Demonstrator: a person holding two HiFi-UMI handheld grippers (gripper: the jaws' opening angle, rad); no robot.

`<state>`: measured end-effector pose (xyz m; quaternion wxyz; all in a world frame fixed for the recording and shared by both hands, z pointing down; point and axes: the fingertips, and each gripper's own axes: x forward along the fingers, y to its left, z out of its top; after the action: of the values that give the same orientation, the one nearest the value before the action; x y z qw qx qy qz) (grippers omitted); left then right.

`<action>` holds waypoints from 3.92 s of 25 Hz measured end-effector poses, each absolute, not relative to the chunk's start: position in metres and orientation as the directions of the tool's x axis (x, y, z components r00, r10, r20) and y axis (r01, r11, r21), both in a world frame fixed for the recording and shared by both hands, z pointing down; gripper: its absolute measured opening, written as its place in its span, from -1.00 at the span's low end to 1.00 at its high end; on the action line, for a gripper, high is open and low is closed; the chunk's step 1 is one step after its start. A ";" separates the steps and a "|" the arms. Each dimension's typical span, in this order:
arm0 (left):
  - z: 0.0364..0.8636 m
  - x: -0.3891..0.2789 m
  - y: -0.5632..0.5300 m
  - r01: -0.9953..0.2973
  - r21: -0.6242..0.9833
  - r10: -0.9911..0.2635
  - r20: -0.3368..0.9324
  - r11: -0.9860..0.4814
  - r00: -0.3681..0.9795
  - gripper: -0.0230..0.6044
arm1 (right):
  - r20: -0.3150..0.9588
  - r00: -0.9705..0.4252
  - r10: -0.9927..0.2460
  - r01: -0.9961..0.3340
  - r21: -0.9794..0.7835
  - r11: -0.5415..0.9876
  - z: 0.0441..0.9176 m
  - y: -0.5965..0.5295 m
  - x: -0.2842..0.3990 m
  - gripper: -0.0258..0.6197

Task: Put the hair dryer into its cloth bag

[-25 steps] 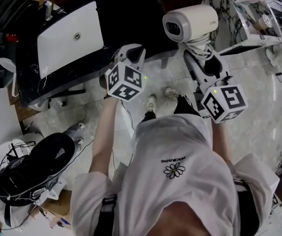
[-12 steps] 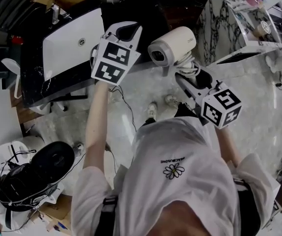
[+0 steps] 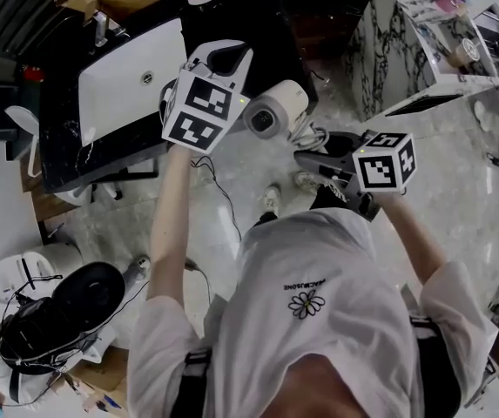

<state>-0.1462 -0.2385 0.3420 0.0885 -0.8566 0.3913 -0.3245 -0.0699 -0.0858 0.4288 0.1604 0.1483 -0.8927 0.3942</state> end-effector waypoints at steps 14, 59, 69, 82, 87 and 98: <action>0.348 -0.142 -0.223 -0.565 -0.452 -0.721 0.496 -0.691 0.485 -0.87 | 0.512 -0.851 -0.114 -0.502 -0.731 0.462 0.466 -0.142 -0.070 -0.23; 0.364 -0.156 -0.216 -0.585 -0.401 -0.704 0.497 -0.705 0.507 -0.87 | 0.617 -0.653 -0.439 -0.757 -0.544 0.362 0.495 -0.323 -0.169 -0.23; 0.362 -0.153 -0.218 -0.591 -0.400 -0.708 0.486 -0.701 0.512 -0.87 | 0.578 -0.665 -0.473 -0.746 -0.546 0.382 0.483 -0.316 -0.169 -0.17; 0.367 -0.146 -0.206 -0.559 -0.408 -0.689 0.502 -0.722 0.523 -0.87 | 0.506 -0.722 -0.472 -0.691 -0.564 0.452 0.458 -0.249 -0.128 -0.17; 0.387 -0.137 -0.190 -0.509 -0.405 -0.647 0.551 -0.759 0.527 -0.87 | 0.503 -0.703 -0.504 -0.711 -0.513 0.480 0.450 -0.217 -0.101 -0.17; 0.446 -0.118 -0.169 -0.480 -0.309 -0.552 0.641 -0.821 0.533 -0.87 | 0.493 -0.671 -0.554 -0.741 -0.423 0.521 0.442 -0.194 -0.069 -0.32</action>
<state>-0.1184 -0.1686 0.4459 0.0474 -0.8742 0.2951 -0.3826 -0.0693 -0.1938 0.4422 0.1501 0.3769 -0.8590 0.3121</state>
